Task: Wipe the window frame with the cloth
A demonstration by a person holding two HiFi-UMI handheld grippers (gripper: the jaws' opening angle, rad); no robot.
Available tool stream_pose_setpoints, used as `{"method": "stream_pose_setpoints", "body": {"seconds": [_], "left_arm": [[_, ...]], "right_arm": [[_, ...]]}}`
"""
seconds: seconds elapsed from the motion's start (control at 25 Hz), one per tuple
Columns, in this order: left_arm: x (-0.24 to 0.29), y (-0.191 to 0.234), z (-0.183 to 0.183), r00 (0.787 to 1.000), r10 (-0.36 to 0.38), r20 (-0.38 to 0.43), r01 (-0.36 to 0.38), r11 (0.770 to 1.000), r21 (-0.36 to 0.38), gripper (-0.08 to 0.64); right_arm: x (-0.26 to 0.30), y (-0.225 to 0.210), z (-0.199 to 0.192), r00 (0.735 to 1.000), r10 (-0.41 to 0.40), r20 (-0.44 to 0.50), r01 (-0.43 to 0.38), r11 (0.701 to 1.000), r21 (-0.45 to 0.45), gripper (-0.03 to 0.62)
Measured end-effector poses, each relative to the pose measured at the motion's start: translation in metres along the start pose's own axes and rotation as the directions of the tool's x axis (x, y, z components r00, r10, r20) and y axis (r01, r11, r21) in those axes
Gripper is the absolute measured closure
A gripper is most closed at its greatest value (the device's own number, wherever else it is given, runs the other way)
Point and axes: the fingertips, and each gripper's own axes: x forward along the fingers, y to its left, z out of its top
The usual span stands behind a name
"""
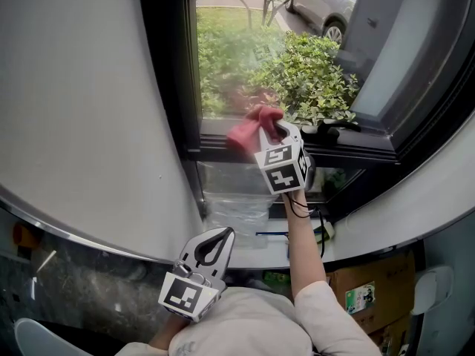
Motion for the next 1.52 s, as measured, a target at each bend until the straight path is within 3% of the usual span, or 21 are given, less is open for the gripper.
{"method": "stream_pose_setpoints", "body": {"seconds": [1.0, 1.2, 1.52], "left_arm": [[-0.001, -0.004, 0.003, 1.000, -0.005, 0.006, 0.005, 1.000, 0.009, 0.552], [-0.001, -0.008, 0.012, 0.999, -0.013, 0.048, 0.013, 1.000, -0.003, 0.552], [-0.009, -0.003, 0.000, 1.000, -0.006, 0.015, 0.006, 1.000, 0.000, 0.552]], "right_arm": [[-0.013, -0.045, -0.031, 0.995, -0.081, -0.051, 0.082, 0.997, 0.013, 0.499], [-0.016, -0.053, -0.037, 0.994, -0.095, -0.060, 0.096, 0.995, 0.015, 0.499], [-0.016, -0.057, -0.036, 0.992, -0.122, -0.036, 0.122, 0.993, 0.006, 0.499]]}}
